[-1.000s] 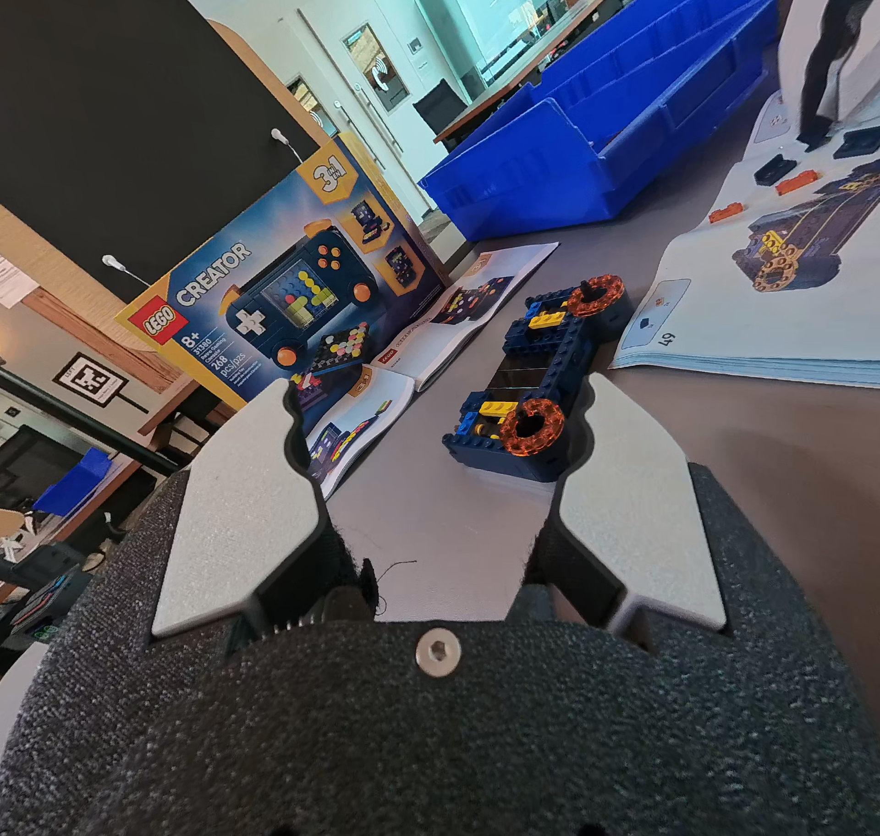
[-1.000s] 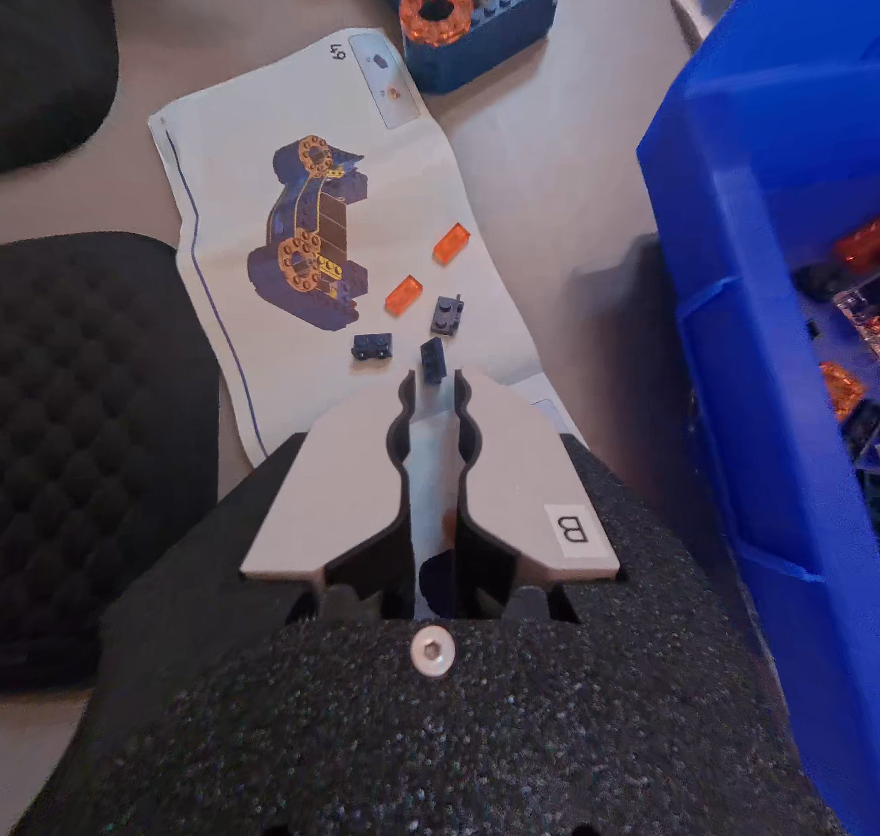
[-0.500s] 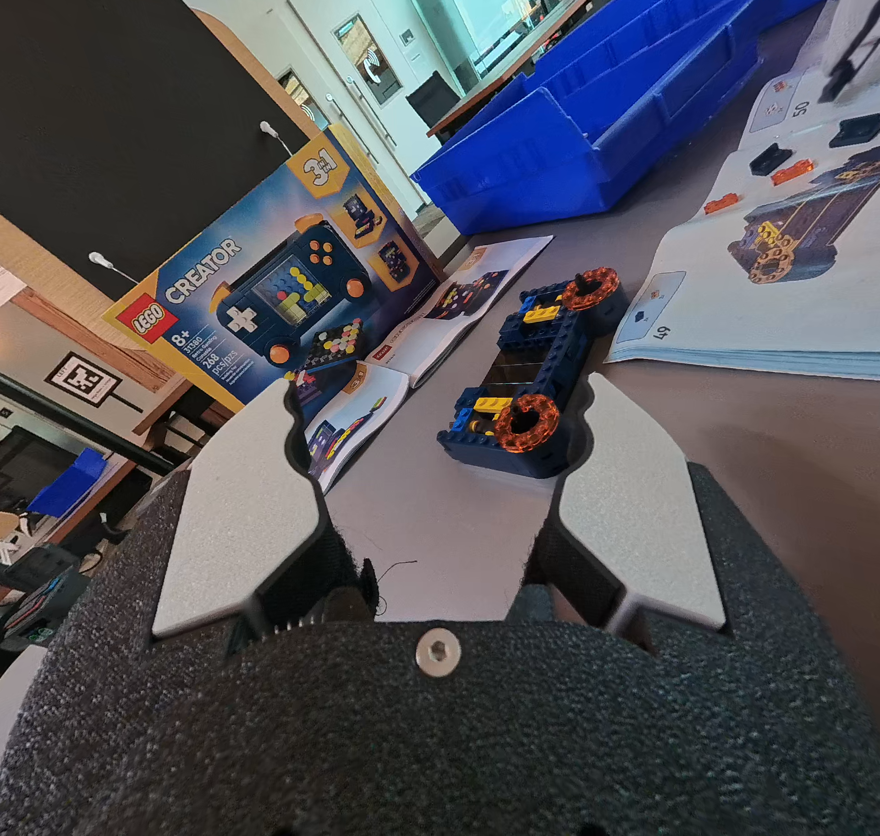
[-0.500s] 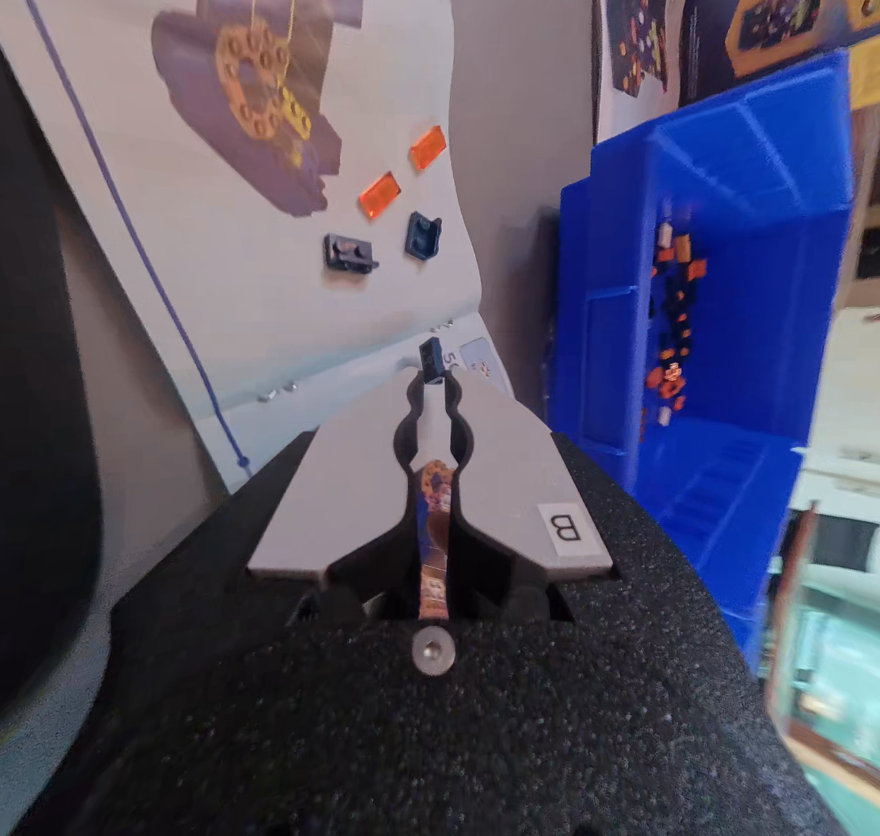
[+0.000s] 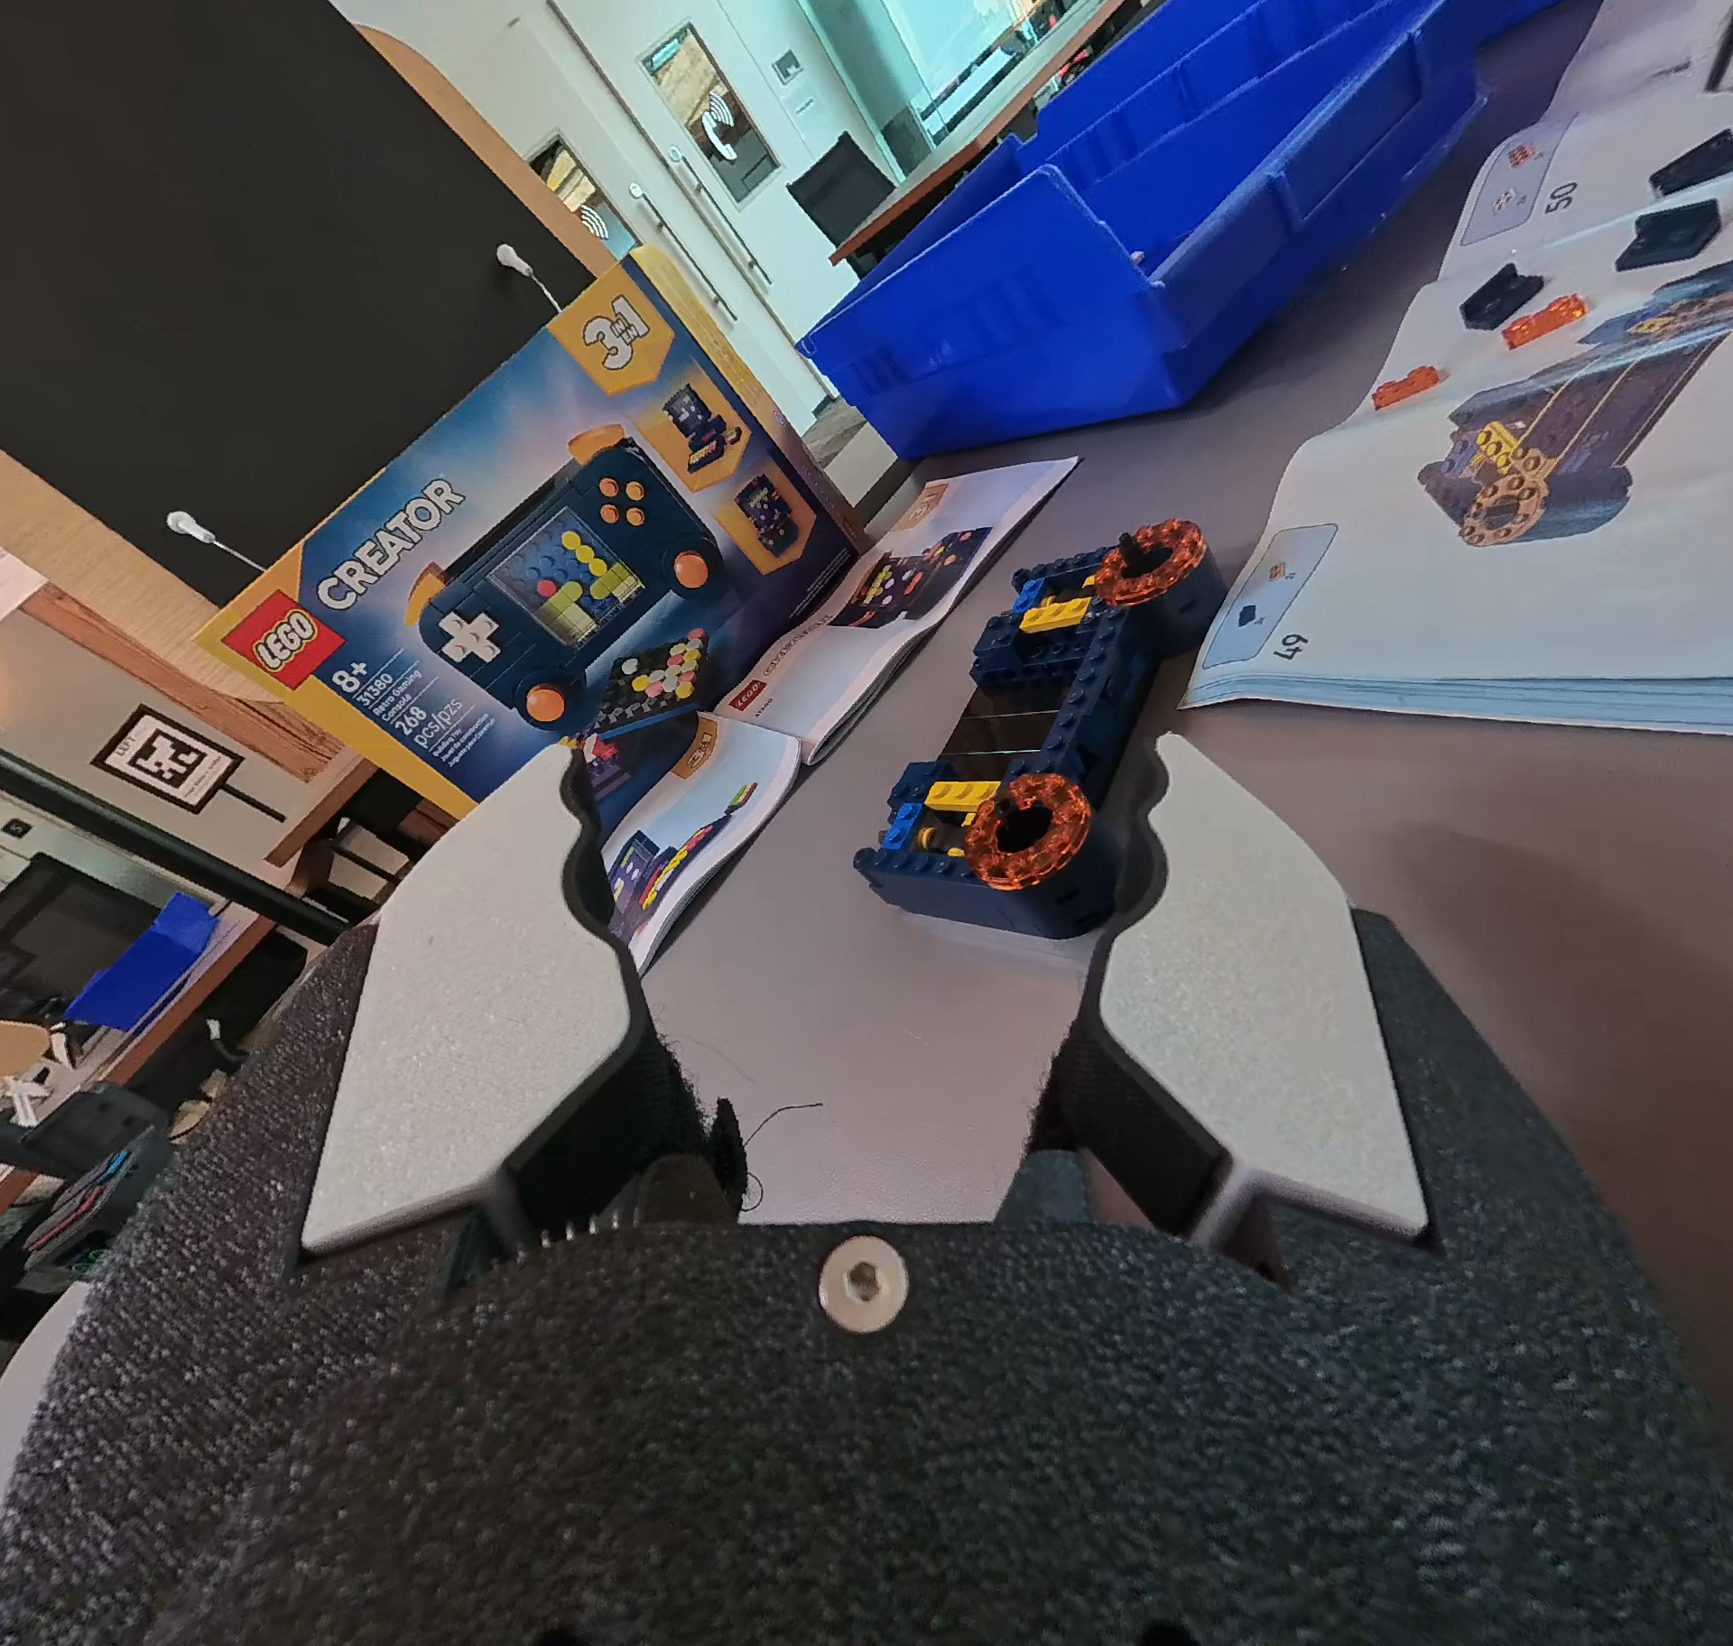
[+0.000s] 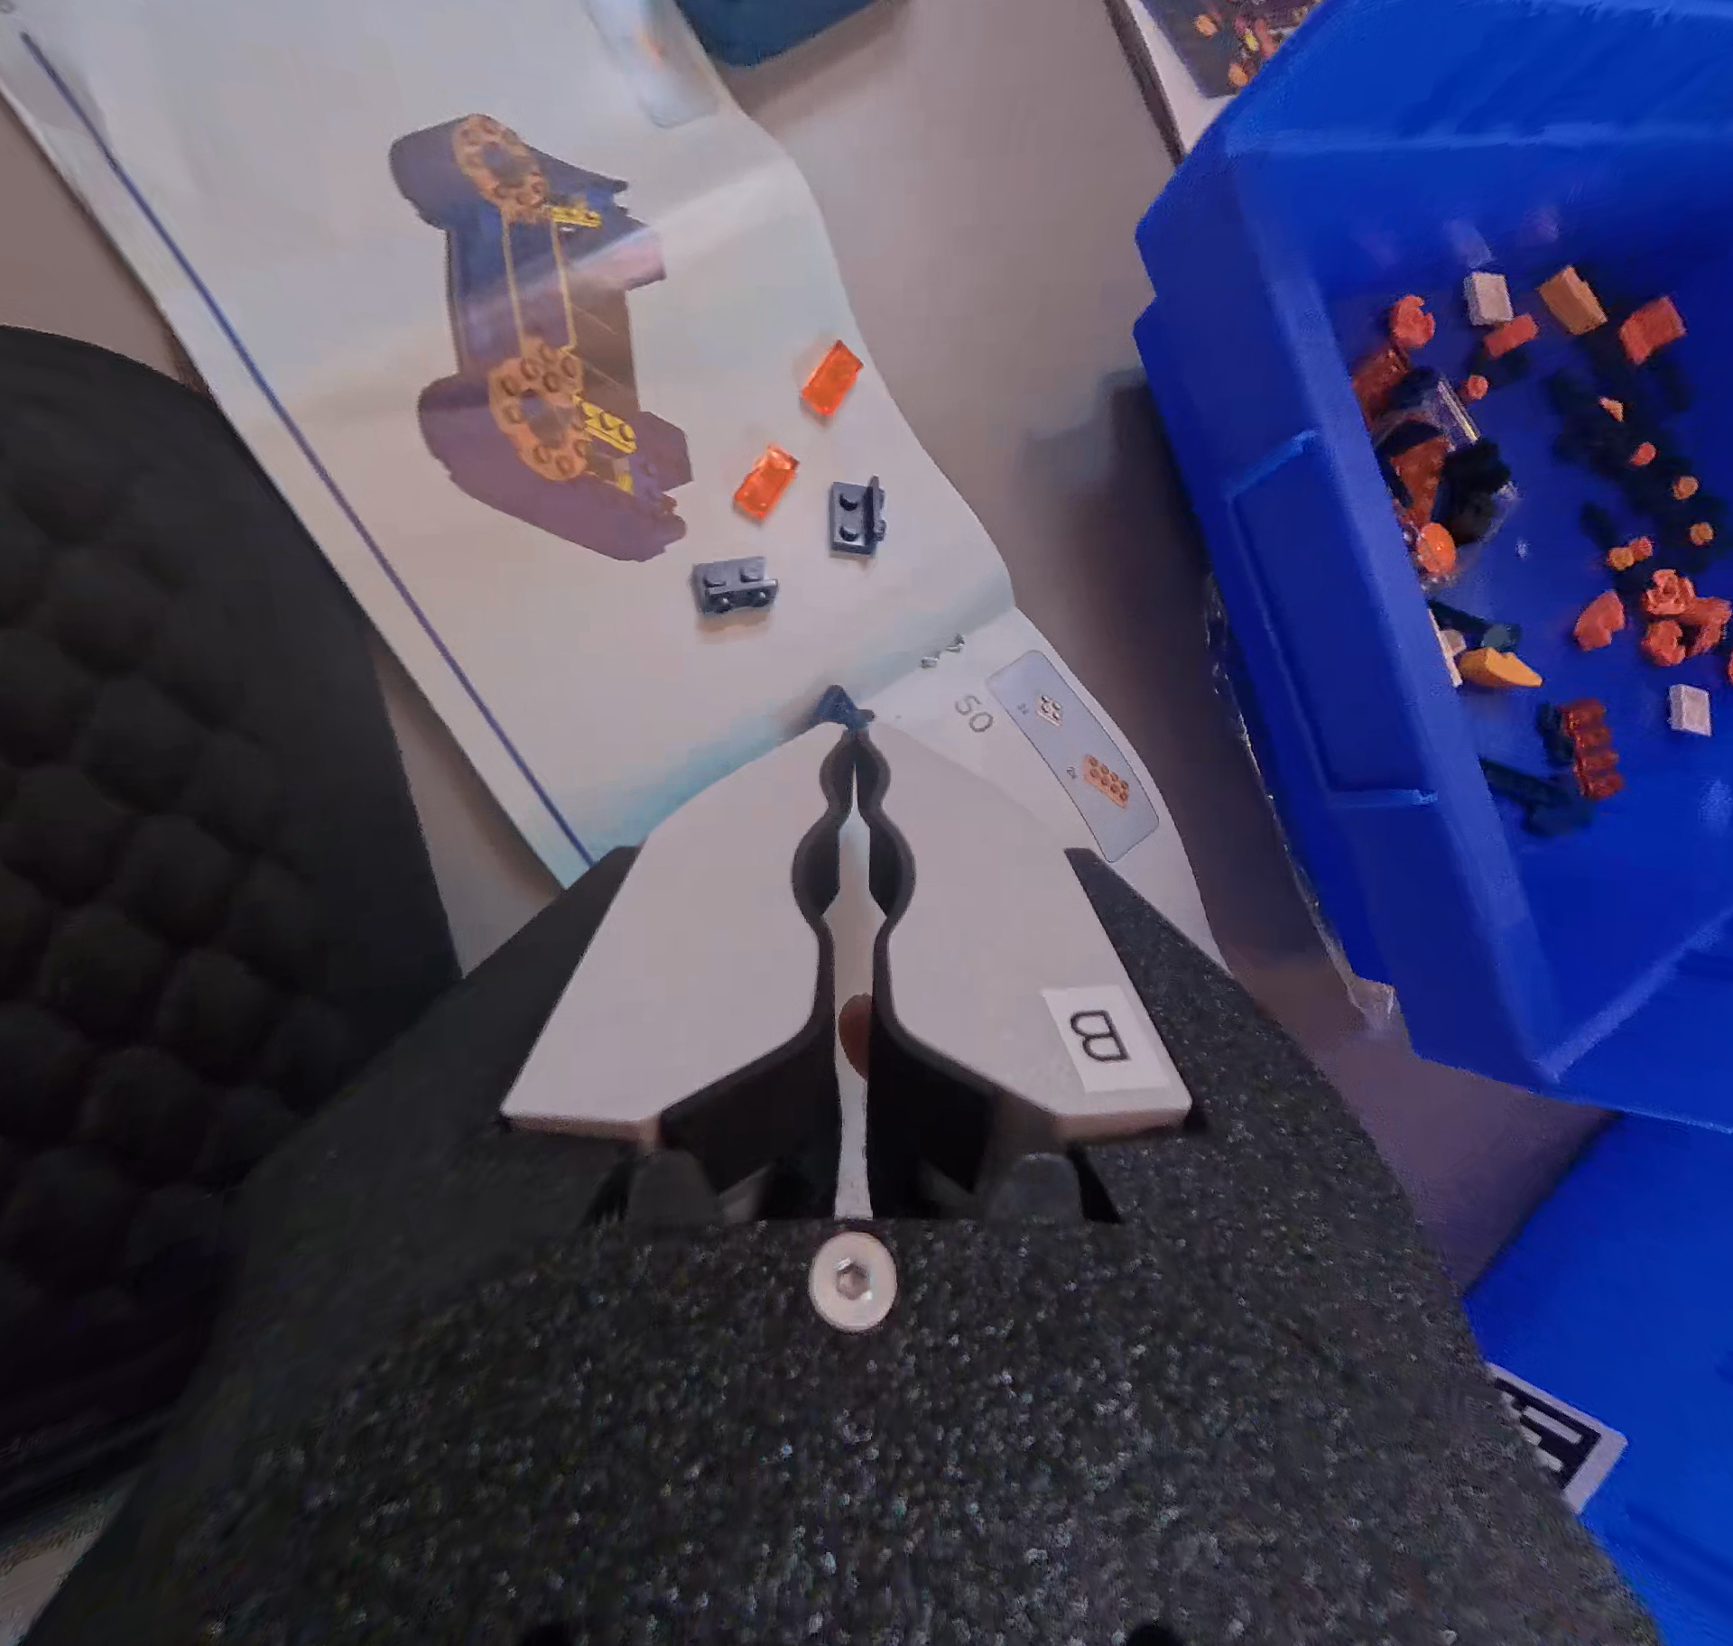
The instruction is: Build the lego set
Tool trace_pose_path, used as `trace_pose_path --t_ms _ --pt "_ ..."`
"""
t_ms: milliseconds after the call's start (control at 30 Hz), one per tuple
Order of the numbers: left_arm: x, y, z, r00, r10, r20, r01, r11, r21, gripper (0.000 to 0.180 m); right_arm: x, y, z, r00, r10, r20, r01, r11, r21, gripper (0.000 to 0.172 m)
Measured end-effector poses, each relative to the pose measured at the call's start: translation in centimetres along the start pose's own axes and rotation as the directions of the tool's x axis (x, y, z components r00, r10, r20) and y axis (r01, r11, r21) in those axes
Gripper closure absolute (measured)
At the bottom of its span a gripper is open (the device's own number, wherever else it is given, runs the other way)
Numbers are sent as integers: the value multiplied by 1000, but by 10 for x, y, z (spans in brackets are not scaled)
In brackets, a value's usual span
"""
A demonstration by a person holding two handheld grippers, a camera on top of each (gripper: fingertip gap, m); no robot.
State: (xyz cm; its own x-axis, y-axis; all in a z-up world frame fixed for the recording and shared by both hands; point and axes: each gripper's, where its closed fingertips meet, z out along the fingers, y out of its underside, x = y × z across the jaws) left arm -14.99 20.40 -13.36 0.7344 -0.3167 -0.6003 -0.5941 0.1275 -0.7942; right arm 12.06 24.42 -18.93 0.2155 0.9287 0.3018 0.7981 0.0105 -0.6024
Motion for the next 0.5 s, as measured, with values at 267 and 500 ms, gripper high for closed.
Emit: trace_pose_path --t_ms 267,500 --pt "1 1 0 1000 -5 -4 5 1000 -3 75 26 -68 -18 957 279 77 -276 796 538 165" --pt "-2 0 -1 1000 -16 7 16 1000 7 77 18 -101 -23 941 245 234 -336 579 743 136"
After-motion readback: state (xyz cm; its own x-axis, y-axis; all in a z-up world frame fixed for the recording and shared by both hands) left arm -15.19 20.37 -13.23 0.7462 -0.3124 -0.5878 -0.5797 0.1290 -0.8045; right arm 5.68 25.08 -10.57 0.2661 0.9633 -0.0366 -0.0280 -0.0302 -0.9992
